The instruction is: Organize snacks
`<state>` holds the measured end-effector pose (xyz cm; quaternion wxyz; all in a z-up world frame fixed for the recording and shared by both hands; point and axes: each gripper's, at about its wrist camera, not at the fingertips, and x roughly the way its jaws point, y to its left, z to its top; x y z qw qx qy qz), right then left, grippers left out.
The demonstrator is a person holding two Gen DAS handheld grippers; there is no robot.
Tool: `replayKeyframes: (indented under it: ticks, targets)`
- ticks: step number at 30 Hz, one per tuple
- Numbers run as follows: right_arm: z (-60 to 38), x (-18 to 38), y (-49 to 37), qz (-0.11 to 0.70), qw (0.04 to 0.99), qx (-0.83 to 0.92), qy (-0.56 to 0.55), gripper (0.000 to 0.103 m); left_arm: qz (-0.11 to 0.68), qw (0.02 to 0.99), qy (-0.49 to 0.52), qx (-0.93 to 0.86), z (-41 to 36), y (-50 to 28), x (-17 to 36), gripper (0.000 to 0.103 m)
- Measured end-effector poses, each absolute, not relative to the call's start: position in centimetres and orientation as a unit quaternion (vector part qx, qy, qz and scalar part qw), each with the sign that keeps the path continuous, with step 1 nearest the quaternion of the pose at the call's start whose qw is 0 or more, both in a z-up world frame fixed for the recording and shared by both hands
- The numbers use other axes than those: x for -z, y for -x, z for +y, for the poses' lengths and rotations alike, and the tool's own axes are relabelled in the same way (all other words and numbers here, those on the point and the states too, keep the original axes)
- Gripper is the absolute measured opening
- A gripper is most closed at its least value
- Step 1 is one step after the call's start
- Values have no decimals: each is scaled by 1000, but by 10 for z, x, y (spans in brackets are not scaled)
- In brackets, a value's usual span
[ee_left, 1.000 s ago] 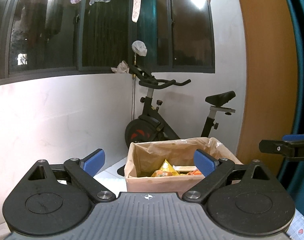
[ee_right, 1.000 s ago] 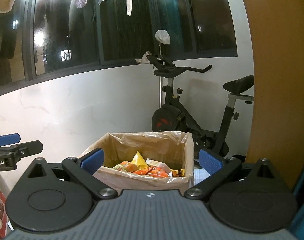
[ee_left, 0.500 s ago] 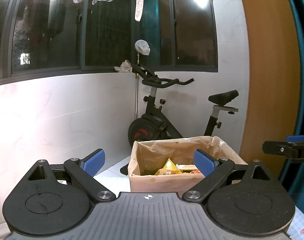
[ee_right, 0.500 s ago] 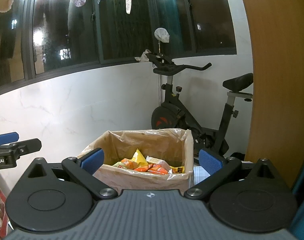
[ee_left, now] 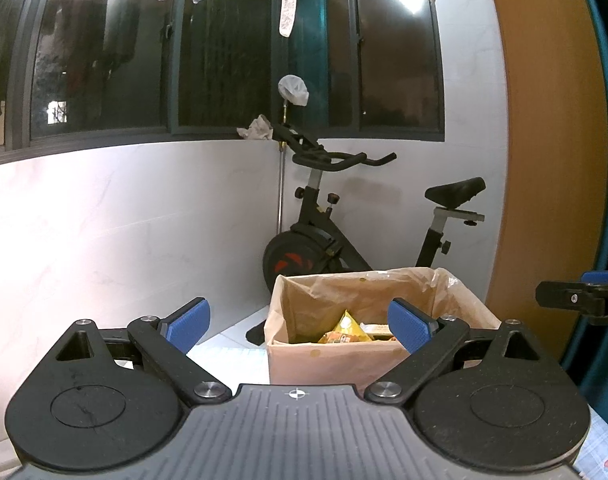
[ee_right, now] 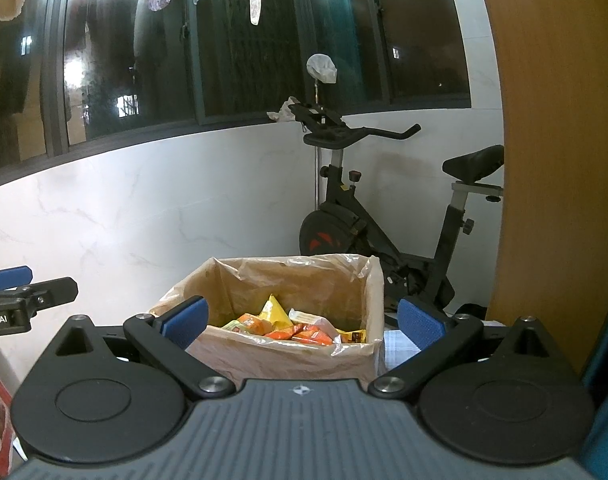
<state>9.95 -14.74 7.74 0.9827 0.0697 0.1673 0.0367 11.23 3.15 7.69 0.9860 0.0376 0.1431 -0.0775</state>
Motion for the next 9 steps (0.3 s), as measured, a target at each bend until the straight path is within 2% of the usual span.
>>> replayKeyframes:
  ticks: [9]
  targets:
    - [-147, -76, -100, 169, 983, -37, -68, 103, 142, 986, -35, 78, 32, -113, -76, 97]
